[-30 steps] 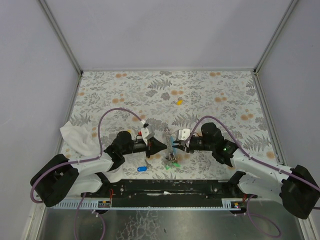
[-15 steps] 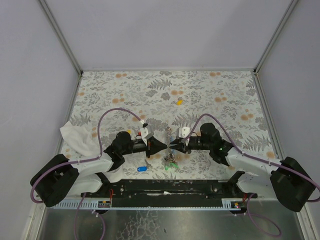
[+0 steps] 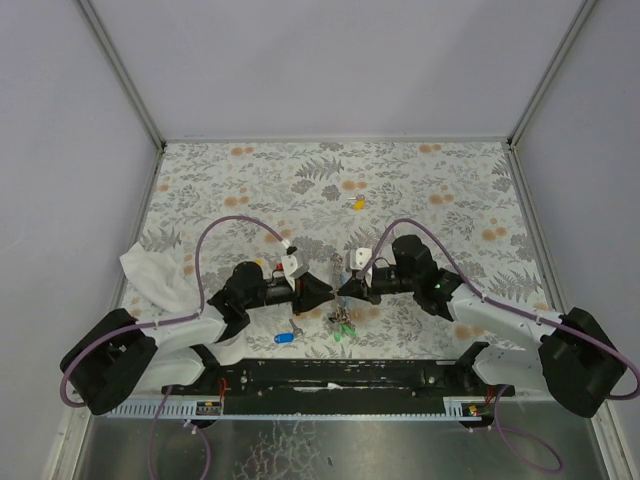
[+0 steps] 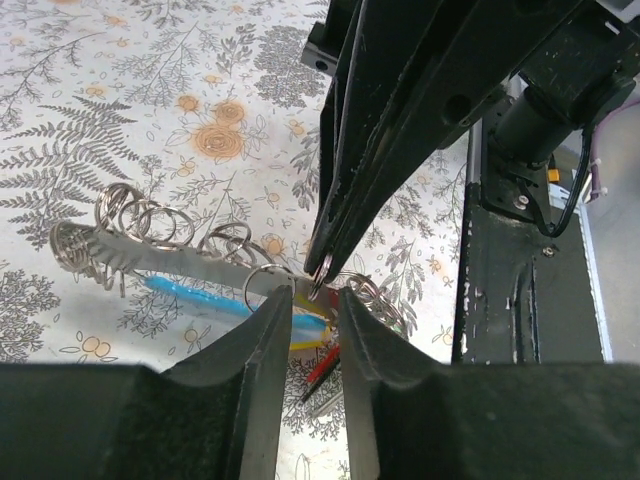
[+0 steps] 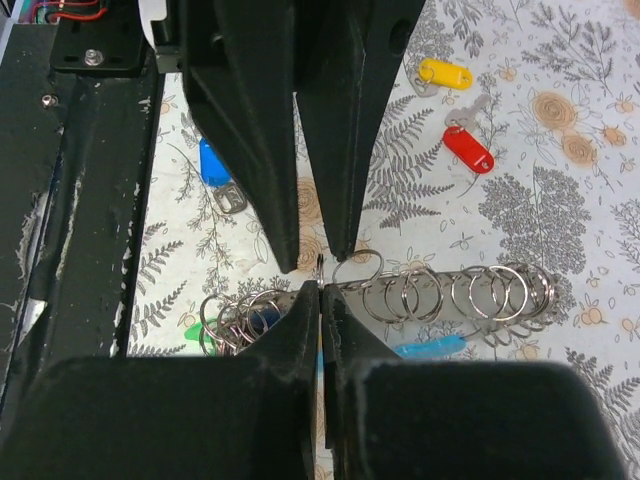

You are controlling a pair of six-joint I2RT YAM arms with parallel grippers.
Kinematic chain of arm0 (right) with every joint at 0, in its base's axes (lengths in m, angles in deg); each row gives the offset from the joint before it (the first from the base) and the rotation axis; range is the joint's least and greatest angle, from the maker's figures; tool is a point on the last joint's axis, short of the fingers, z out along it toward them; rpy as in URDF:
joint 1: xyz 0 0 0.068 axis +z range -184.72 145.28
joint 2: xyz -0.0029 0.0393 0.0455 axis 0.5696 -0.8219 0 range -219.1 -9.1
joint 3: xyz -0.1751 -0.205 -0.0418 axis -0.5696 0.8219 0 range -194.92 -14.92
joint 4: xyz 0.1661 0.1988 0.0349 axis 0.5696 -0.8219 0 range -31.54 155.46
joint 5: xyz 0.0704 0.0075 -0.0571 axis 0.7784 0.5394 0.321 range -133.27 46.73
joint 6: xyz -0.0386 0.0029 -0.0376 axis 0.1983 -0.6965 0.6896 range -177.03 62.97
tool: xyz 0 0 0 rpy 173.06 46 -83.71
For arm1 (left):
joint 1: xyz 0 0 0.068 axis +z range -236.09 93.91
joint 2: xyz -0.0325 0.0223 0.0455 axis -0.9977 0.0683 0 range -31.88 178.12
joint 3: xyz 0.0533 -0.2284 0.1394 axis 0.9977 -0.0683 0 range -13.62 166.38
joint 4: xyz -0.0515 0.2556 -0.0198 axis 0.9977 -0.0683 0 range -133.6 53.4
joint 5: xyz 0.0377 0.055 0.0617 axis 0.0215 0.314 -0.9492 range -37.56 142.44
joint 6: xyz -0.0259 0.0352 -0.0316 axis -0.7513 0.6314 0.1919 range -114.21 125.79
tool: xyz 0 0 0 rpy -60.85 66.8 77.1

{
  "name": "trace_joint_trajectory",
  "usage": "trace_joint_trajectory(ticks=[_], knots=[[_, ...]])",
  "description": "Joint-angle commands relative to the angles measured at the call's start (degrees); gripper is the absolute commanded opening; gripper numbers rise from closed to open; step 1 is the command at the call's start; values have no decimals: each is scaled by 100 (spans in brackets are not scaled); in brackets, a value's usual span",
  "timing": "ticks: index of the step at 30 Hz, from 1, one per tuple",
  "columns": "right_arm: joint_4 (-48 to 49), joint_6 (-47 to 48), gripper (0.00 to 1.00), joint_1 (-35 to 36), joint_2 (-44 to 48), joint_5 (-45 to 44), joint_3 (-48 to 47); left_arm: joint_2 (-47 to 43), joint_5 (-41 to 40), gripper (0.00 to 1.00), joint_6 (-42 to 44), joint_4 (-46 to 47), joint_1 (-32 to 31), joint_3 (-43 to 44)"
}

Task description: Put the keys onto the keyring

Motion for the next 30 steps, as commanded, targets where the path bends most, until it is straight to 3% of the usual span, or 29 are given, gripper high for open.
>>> trace_joint_trajectory(ticks=[1,6,11,30], knots=[[-1581,468,0,-15,18,-211,-1029,-255,-186,29,377,-370,40,232],[-3593,806,0,87,-413,-626,-2193,-309,-154,36,398,-367,45,286],[-4942,1121,0,369,-879,-1361,-3063,-287,-136,37,440,-171,40,292],[-5145,1693,1,635,-1063,-1267,-3373,513,600,36,-59,1062,37,294]])
